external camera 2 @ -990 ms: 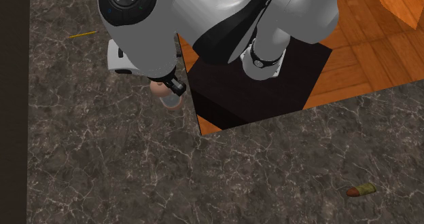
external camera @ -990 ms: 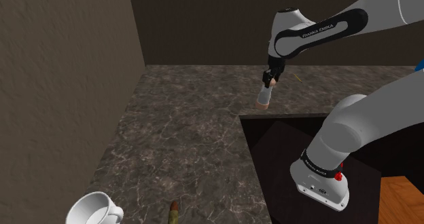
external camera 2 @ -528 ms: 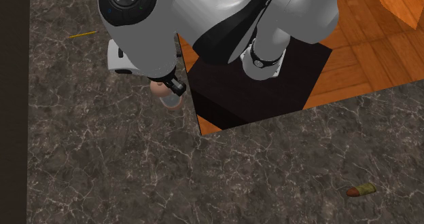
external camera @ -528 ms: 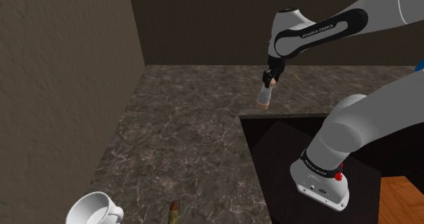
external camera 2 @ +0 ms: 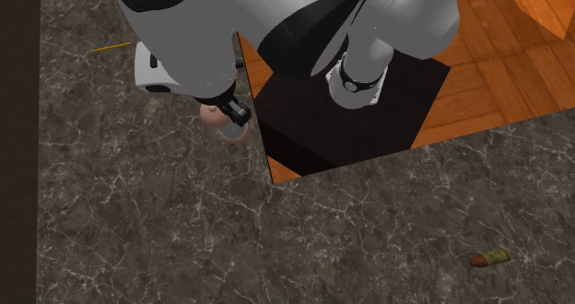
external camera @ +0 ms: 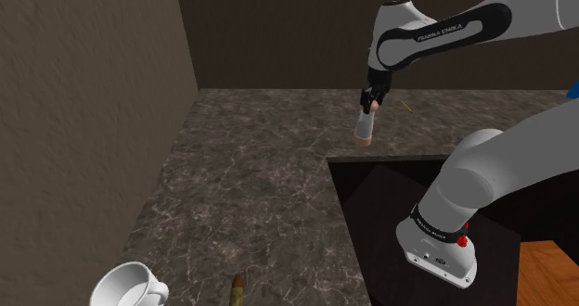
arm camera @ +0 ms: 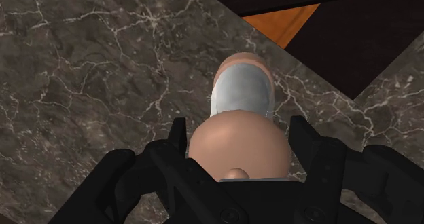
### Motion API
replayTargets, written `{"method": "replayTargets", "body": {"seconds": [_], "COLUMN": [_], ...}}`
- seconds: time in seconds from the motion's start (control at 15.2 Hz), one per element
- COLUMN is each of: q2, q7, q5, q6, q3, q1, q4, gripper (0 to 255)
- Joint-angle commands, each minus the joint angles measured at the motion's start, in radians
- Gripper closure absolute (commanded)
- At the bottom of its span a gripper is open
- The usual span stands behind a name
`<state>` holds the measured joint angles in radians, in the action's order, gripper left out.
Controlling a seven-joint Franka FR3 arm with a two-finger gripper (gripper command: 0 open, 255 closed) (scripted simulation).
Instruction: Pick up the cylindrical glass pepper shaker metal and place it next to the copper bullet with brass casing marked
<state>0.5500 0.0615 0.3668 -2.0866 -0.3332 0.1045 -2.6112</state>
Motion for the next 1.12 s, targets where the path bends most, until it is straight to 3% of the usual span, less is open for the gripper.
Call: {"method": "replayTargets", "body": {"seconds": [0.0, 1.06], "q2": [0.012, 0.062], "q7": [0.005, 0.039], "q5": [-0.004, -0.043], "q6": [0.028, 0.255], "q3": [0.004, 0.043], "q1": [0.0, -0.012], "q4": [0.016, 0.195], "gripper": [255, 255]}}
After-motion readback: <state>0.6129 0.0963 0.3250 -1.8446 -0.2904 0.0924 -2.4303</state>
